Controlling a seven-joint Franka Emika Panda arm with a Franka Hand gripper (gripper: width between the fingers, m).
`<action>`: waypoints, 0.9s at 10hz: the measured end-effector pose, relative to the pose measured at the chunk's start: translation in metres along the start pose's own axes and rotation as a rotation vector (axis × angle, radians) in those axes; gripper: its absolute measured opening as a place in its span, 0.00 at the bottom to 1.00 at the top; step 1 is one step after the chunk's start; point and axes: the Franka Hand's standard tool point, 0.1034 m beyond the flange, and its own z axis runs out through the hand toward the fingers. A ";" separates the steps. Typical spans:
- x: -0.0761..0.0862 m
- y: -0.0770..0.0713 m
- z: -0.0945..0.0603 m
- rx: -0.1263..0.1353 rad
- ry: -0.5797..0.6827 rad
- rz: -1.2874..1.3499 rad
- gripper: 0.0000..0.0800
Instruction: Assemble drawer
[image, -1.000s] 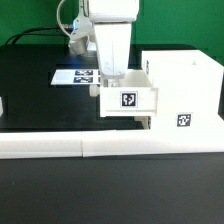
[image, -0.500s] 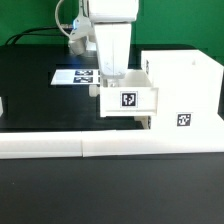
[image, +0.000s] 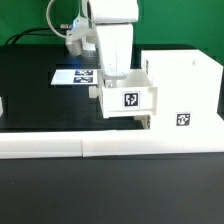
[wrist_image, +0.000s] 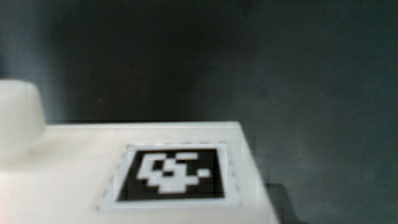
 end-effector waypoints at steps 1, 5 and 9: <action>0.000 0.000 0.000 -0.001 0.000 0.003 0.05; 0.005 0.002 -0.001 -0.005 0.001 0.019 0.05; 0.010 0.003 -0.001 -0.006 0.002 0.071 0.05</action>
Offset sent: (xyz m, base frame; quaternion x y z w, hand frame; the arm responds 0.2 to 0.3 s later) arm 0.0000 0.0000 0.0000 0.0000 0.0000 0.0000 1.0000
